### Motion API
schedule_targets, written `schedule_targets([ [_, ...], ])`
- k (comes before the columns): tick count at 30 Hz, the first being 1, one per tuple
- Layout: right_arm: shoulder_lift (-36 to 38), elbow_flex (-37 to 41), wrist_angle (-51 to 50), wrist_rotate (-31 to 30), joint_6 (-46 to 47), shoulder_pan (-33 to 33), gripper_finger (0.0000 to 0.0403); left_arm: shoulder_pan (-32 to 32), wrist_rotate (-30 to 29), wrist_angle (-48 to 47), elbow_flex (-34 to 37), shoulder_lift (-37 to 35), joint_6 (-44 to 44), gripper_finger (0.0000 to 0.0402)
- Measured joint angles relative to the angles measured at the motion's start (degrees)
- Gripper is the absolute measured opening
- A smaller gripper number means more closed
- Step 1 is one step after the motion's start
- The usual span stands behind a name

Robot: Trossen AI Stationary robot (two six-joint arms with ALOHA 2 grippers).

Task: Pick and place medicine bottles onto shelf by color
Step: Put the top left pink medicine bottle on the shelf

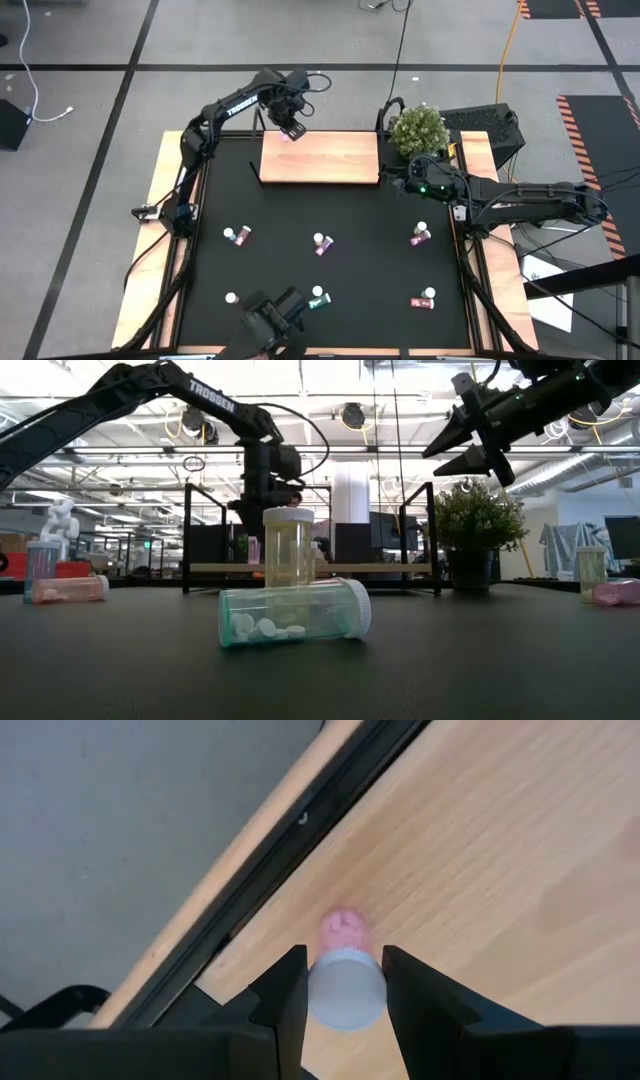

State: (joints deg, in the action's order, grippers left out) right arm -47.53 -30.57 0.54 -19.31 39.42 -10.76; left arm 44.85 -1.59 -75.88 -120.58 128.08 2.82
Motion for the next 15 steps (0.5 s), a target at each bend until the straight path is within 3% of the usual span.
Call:
schedule_targets([
  [11, 0.00, 0.00, 0.00, 0.06, 0.00, 0.00, 0.0185, -0.01, -0.02, 0.59, 1.27, -0.21, -0.15, 0.0126],
  [15, 0.00, 0.00, -0.19, 0.13, 0.00, 0.00, 0.0185, 0.01, 0.06, 0.52, 1.65, -0.15, -0.17, 0.0151],
])
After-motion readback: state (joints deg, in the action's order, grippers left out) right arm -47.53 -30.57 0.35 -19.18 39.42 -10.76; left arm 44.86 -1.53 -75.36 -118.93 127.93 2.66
